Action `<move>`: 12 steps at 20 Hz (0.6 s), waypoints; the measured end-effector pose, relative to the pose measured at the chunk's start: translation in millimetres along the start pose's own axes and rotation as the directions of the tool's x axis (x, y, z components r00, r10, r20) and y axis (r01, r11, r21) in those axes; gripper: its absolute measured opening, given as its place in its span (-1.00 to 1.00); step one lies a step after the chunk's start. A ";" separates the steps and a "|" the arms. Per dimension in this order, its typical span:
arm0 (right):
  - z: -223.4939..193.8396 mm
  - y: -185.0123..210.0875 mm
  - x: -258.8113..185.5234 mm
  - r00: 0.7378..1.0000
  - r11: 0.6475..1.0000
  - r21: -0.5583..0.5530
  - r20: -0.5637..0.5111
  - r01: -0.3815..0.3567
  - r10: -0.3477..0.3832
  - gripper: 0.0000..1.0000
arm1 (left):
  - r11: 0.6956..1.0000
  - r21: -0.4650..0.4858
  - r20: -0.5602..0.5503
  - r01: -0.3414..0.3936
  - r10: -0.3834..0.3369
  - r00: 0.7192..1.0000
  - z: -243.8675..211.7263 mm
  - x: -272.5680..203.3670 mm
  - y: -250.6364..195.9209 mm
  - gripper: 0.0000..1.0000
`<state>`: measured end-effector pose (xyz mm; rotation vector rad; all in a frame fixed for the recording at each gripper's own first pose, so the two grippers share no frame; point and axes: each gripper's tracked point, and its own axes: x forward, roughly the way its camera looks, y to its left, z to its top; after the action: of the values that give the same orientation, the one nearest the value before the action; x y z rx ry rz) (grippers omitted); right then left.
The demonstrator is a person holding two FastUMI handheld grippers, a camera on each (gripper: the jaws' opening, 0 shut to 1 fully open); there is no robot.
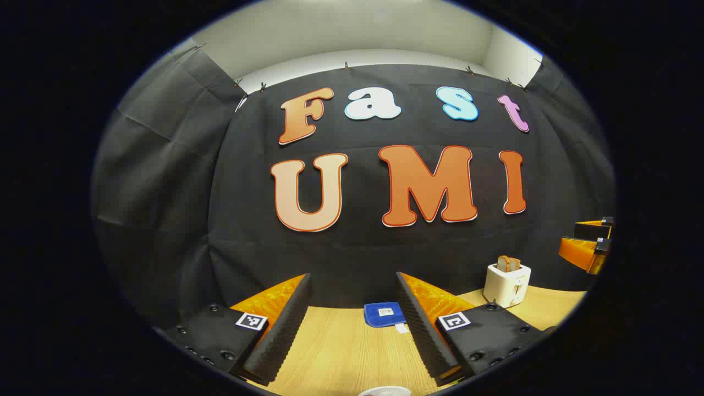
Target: Open the teacup lid with one hand, grasp the water bottle and pour water into the teacup with the other hand; after pouring, place the water bottle on the coaster and then close the teacup lid.
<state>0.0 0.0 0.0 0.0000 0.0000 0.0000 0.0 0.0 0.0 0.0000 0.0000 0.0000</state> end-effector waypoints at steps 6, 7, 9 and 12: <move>2.9 4.4 -1.0 1.000 1.000 -0.002 0.006 -0.009 0.009 0.94 | 1.000 -0.005 0.001 -0.008 0.008 1.000 -0.1 -3.5 3.5 0.94; 2.4 5.1 -1.5 1.000 1.000 0.000 0.003 -0.013 0.013 0.94 | 1.000 -0.011 0.008 -0.008 0.008 1.000 2.7 -4.2 3.5 0.94; 3.6 4.1 -1.6 1.000 1.000 0.000 0.004 -0.011 0.011 0.94 | 1.000 -0.010 0.018 -0.016 0.017 1.000 5.0 -7.0 7.0 0.94; 5.4 5.3 -2.5 1.000 1.000 0.000 0.012 -0.011 0.011 0.94 | 1.000 -0.013 0.028 -0.023 0.024 0.999 10.4 -10.3 9.4 0.94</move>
<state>-2.5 5.3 5.4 0.0004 -0.0124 0.0114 -10.3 9.4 10.4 -0.0132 -0.0284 0.0235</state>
